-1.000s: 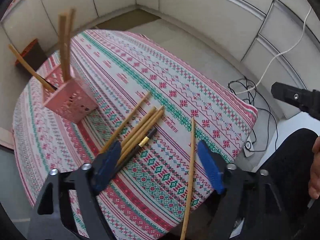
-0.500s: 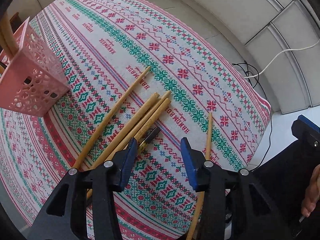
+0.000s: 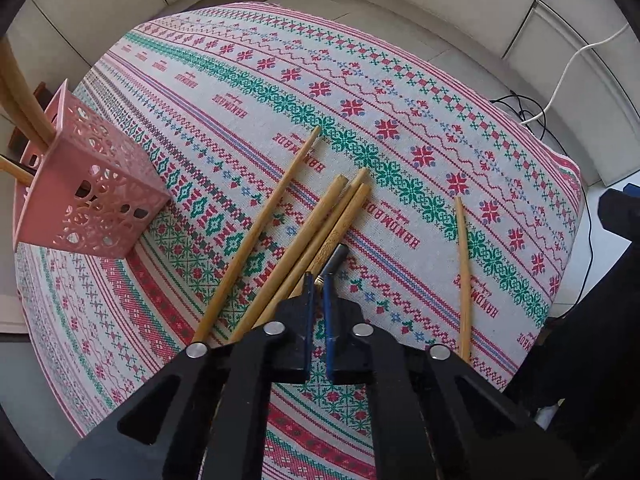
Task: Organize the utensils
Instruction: 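Grasp a wooden chopstick with the left tool while the right tool grasps another, then lift both chopsticks upright and lower them into the pink holder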
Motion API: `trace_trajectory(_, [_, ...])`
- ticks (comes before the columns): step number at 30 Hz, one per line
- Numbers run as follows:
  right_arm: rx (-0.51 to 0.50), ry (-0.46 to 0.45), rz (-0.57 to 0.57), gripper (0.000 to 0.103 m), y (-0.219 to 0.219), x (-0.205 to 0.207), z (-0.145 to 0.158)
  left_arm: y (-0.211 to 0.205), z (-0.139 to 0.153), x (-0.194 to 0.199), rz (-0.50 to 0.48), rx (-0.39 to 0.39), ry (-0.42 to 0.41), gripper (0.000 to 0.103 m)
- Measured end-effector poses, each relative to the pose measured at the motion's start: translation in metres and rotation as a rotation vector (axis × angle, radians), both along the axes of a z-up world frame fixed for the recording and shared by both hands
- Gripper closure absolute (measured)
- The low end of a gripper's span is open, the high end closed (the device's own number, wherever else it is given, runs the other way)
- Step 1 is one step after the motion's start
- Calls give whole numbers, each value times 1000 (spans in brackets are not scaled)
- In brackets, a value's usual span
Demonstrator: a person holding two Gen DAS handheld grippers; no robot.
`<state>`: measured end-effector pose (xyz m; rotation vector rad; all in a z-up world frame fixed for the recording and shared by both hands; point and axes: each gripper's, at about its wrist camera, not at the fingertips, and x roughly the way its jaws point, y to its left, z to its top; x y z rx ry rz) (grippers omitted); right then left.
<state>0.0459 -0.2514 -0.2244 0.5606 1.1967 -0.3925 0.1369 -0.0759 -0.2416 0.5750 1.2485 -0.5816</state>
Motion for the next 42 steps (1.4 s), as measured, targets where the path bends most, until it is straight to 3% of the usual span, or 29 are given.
trace_trajectory(6, [64, 47, 9, 8, 26, 24, -19, 27, 19, -16, 4, -55, -94, 103])
trace_trajectory(11, [5, 107, 79, 19, 61, 54, -32, 62, 69, -32, 54, -182, -173, 103])
trace_trajectory(14, [23, 151, 91, 26, 75, 64, -44, 72, 88, -39, 58, -264, -184, 103])
trace_trajectory(17, [-28, 165, 100, 42, 86, 72, -50, 78, 84, -32, 61, -319, -134, 102])
trace_trajectory(19, [-69, 162, 91, 72, 86, 75, -46, 75, 74, -30, 24, -304, -110, 101])
trace_trajectory(20, [-61, 156, 80, 79, 82, 76, -45, 73, 70, -32, -4, -301, -95, 87])
trace_trajectory(21, [-41, 150, 65, 94, 74, 76, -45, 68, 64, -34, -35, -295, -66, 72])
trace_trajectory(22, [-4, 137, 54, 95, 67, 76, -46, 61, 59, -36, -48, -271, -74, 44])
trace_trajectory(23, [40, 123, 37, 97, 58, 75, -47, 56, 56, -39, -60, -259, -111, 37])
trace_trajectory(27, [123, 96, 22, 98, 43, 70, -48, 45, 51, -30, -73, -271, -126, 41])
trace_trajectory(32, [161, 48, 18, 98, 34, 58, -47, 31, 44, -17, -134, -330, -24, 65])
trace_trajectory(37, [170, 24, 0, 98, 17, 54, -49, 19, 15, -6, -130, -267, 16, 66])
trace_trajectory(42, [200, 24, 6, 98, 9, 54, -56, 18, 10, 2, -116, -272, 30, 66])
